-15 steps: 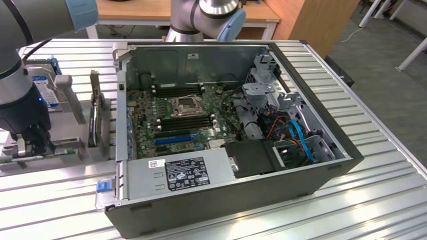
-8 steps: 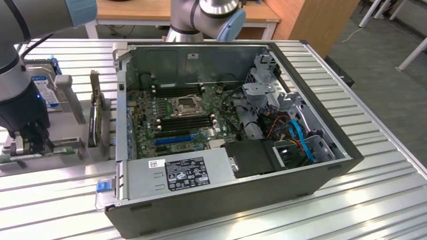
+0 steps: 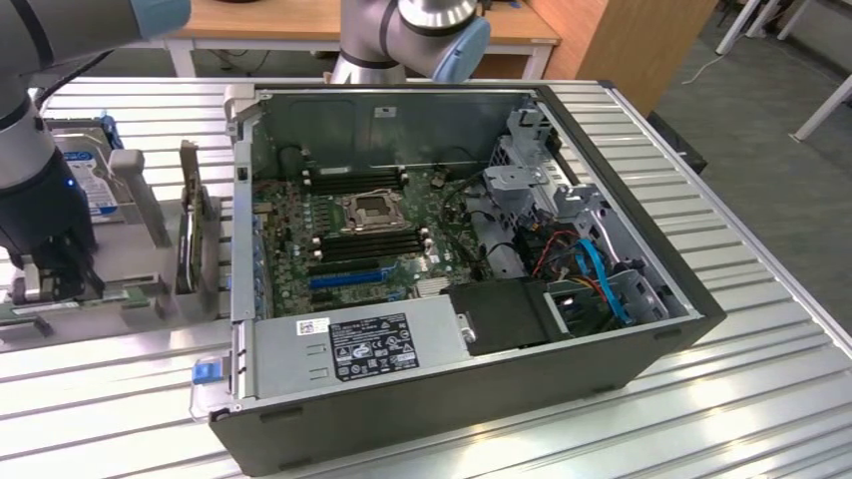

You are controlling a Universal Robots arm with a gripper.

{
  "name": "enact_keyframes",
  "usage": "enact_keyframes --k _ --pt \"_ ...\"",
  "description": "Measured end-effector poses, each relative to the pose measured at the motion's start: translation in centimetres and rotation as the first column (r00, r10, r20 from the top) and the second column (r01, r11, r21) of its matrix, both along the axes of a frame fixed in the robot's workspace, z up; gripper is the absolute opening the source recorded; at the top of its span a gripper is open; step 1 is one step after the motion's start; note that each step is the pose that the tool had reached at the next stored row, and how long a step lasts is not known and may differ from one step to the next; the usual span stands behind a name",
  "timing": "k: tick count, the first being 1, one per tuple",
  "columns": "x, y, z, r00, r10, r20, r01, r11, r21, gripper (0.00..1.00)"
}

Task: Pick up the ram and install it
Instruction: 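Pick up the ram and move it above insertion slot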

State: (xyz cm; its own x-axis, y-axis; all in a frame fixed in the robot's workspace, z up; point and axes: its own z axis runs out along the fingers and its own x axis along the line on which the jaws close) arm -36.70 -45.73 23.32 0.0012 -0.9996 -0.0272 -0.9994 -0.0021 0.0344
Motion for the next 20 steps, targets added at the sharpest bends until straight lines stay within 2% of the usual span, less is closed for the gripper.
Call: enact_keyframes --k 20 --pt "0.0 0.0 3.96 1.0 0.0 0.0001 0.0 1.0 0.0 0.12"
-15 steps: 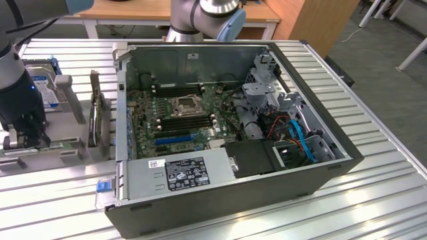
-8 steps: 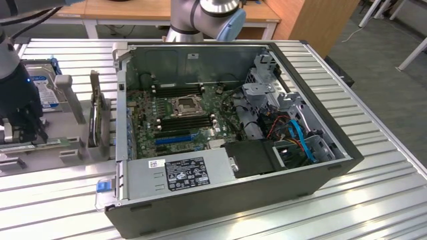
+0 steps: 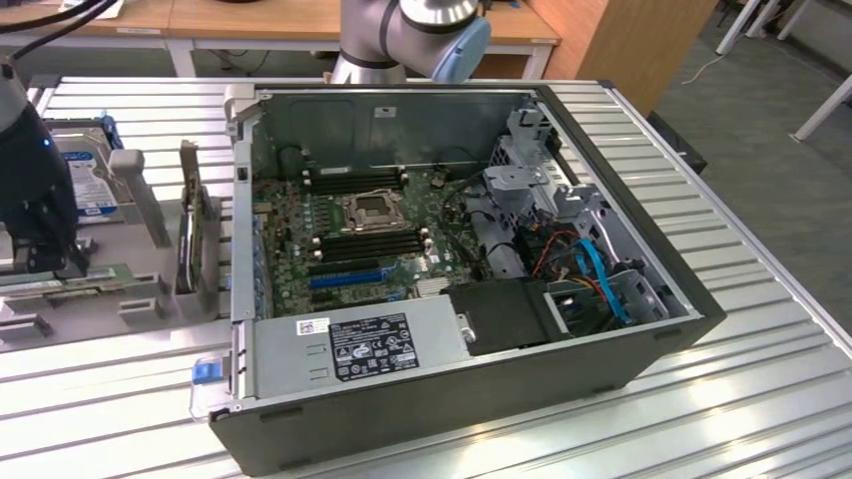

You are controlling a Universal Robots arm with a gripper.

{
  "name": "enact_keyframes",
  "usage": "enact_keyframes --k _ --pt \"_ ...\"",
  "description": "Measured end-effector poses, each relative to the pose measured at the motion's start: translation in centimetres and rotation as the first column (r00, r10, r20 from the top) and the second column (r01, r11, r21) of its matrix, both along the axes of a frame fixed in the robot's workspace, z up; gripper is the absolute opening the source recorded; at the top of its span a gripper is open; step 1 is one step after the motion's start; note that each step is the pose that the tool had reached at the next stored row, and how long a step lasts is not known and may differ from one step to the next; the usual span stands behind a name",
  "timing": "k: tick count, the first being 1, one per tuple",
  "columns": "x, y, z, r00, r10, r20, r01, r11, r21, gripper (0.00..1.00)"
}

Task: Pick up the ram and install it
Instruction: 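Pick up the ram and move it above insertion slot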

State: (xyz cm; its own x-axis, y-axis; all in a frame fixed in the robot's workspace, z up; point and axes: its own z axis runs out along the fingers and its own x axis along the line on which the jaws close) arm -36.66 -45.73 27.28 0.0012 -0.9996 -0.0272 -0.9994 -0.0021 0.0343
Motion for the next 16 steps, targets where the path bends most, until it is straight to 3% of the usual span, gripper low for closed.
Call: enact_keyframes --k 16 --pt "0.1 0.0 3.09 1.0 0.0 0.0 0.0 1.0 0.0 0.12"
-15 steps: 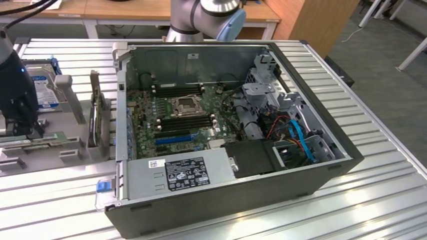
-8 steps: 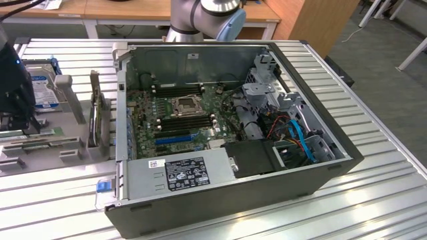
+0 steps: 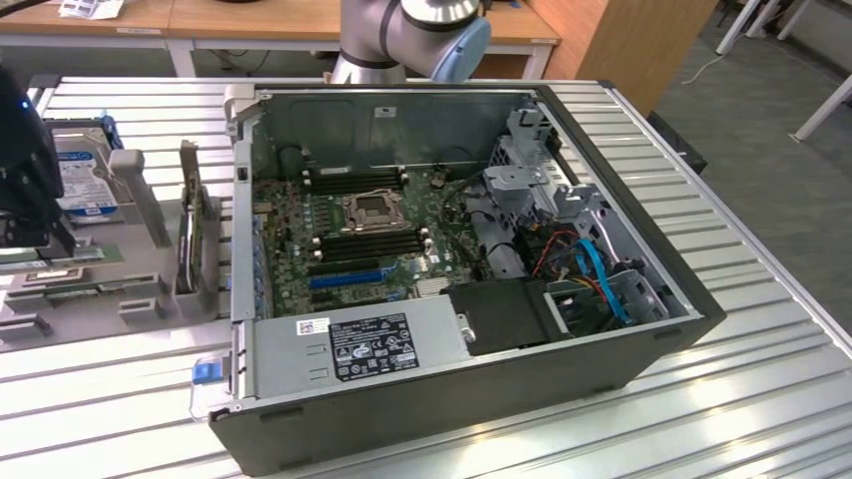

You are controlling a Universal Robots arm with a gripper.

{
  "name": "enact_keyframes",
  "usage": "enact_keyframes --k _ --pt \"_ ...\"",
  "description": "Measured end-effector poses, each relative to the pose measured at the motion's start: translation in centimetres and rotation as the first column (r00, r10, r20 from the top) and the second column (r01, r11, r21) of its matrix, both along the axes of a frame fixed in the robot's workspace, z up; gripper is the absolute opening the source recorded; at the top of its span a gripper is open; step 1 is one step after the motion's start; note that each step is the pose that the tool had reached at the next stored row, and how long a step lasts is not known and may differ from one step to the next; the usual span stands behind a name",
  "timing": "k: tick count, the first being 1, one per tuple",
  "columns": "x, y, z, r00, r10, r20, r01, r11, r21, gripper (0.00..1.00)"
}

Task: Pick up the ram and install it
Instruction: 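Pick up the ram and move it above insertion slot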

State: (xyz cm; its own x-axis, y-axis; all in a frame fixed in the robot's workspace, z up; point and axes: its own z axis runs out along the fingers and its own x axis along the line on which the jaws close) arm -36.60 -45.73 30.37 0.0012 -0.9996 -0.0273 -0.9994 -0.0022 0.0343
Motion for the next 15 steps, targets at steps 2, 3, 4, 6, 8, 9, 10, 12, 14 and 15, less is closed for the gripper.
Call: enact_keyframes --k 2,3,4,6,8,9,10,12,14,15 --pt "0.0 0.0 0.4 1.0 0.0 0.0 0.0 1.0 0.0 0.12" --pt "0.0 0.0 0.58 1.0 0.0 0.0 0.0 1.0 0.0 0.12" --pt "0.0 0.0 0.77 1.0 0.0 0.0 0.0 1.0 0.0 0.12" --pt "0.0 0.0 1.15 1.0 0.0 -0.0001 0.0 1.0 -0.0001 0.12" --pt "0.0 0.0 1.53 1.0 0.0 0.0 0.0 1.0 0.0 0.12" --pt "0.0 0.0 1.72 1.0 0.0 0.0 0.0 1.0 -0.0001 0.12" --pt "0.1 0.0 1.92 1.0 0.0 0.0 0.0 1.0 0.0 0.12" --pt "0.1 0.0 2.3 1.0 0.0 0.0 0.0 1.0 0.0 0.12" --pt "0.1 0.0 2.66 1.0 0.0 -0.0001 0.0 1.0 0.0 0.12" --pt "0.1 0.0 2.85 1.0 0.0 0.0 0.0 1.0 0.0 0.12"
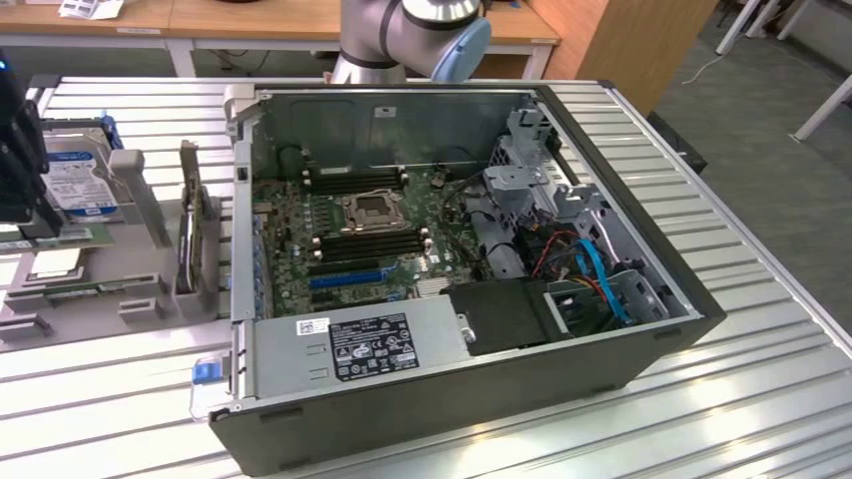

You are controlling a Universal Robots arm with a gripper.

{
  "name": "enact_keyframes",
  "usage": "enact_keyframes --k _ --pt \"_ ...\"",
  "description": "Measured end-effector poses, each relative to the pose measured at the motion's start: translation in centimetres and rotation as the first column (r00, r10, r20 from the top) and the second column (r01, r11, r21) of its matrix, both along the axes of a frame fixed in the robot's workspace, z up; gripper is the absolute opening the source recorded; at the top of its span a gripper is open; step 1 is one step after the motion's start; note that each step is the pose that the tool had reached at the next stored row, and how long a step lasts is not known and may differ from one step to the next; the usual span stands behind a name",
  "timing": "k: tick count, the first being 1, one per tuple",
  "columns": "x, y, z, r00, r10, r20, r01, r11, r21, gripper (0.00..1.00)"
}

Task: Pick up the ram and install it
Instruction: 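Pick up the ram and move it above insertion slot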

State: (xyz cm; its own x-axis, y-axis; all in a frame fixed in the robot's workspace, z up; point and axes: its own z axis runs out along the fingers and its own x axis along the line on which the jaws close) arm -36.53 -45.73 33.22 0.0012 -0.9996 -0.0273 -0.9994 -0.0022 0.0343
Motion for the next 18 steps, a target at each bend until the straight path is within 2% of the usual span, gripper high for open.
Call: enact_keyframes --k 5,18 --pt "0.0 0.0 1.26 1.0 0.0 0.0 0.0 1.0 0.0 0.12" --pt "0.1 0.0 3.46 1.0 0.0 0.0001 0.0 1.0 0.0 0.12"
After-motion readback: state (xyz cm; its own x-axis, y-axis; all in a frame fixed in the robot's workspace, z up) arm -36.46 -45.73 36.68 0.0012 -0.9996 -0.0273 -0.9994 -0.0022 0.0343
